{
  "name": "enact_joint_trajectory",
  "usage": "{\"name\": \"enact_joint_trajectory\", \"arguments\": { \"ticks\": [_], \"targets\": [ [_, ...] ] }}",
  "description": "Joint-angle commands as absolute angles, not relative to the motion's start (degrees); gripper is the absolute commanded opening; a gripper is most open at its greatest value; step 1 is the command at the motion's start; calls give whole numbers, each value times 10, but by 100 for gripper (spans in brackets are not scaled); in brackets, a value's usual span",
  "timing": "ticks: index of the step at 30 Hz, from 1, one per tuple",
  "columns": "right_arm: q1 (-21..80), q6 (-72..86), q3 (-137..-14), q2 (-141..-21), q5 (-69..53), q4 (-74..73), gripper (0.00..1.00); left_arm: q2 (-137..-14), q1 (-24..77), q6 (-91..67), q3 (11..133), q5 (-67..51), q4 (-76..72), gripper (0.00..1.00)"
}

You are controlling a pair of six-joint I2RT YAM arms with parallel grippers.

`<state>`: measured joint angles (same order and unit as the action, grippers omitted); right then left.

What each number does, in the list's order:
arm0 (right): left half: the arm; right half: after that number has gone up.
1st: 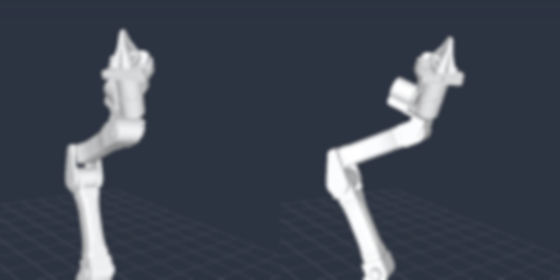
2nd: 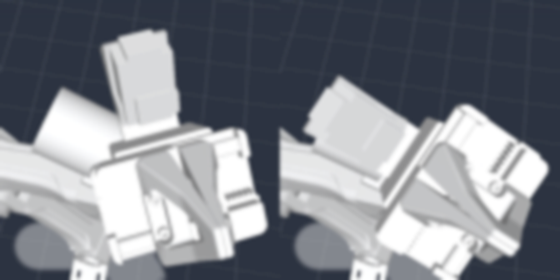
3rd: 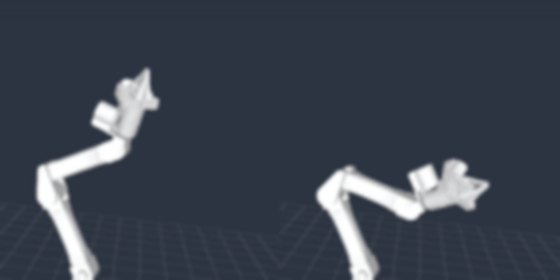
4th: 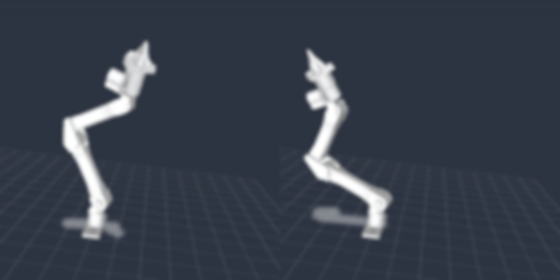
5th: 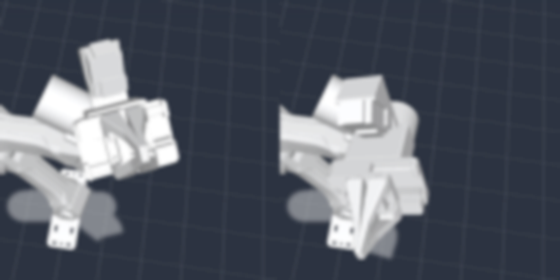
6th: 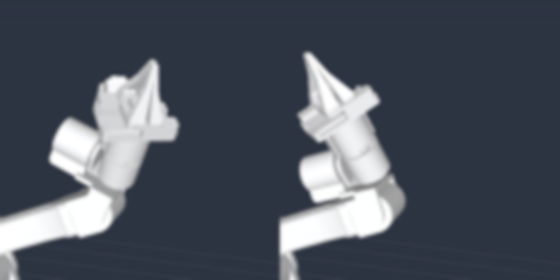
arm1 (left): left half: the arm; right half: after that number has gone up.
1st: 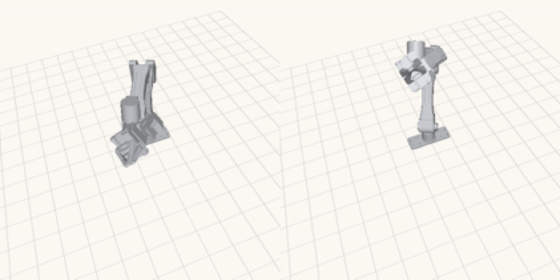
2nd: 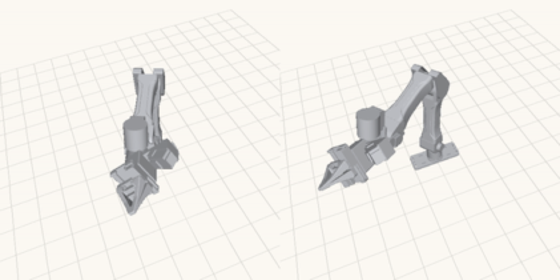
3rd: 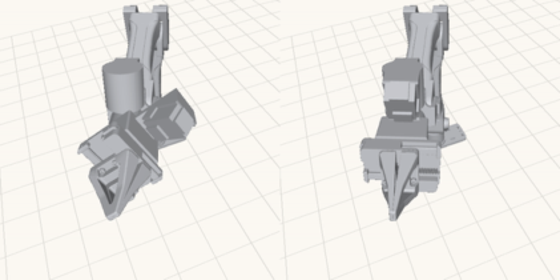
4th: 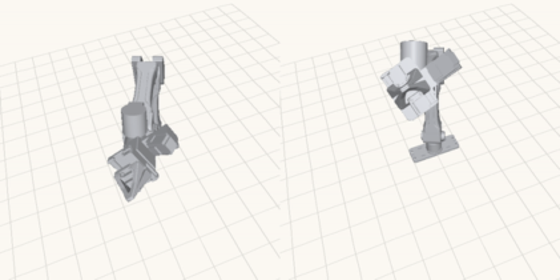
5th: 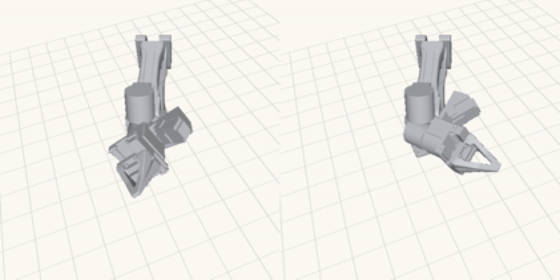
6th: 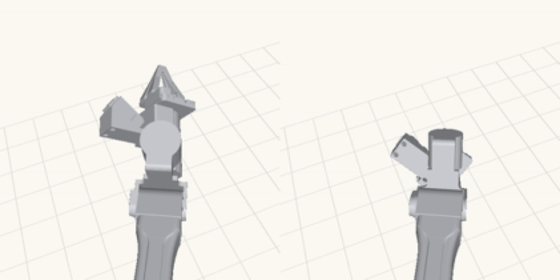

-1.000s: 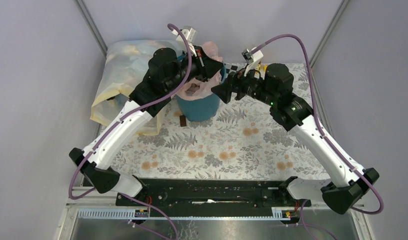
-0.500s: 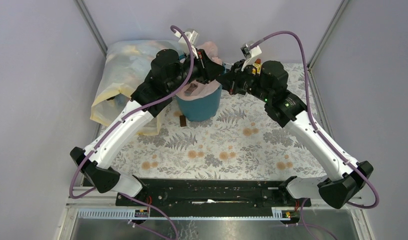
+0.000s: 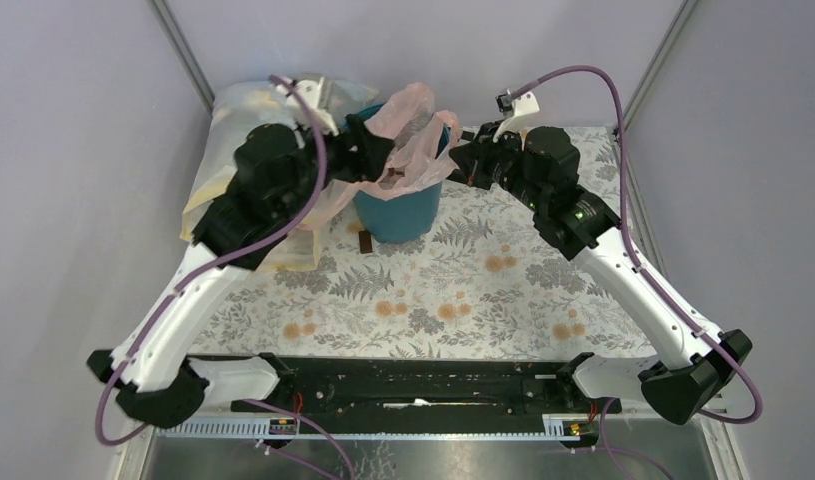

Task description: Put the trash bags into the trash bin

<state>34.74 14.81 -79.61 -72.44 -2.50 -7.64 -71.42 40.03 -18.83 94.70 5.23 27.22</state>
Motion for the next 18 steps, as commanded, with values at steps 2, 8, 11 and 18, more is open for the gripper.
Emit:
{"name": "enact_joint_trajectory", "arguments": {
  "ticks": [2,8,11,18],
  "targets": [
    [350,142,-789,-706,14,-73,0,-641,398,-147,865,193,310,71],
    [350,136,-791,-710,14,-81,0,-579,398,-108,781,136,328,66],
    [350,137,-790,-711,12,-82,1,-563,399,-112,762,114,345,64],
    [350,134,-793,-712,8,-82,1,-551,399,-113,715,193,380,73]
  ]
}}
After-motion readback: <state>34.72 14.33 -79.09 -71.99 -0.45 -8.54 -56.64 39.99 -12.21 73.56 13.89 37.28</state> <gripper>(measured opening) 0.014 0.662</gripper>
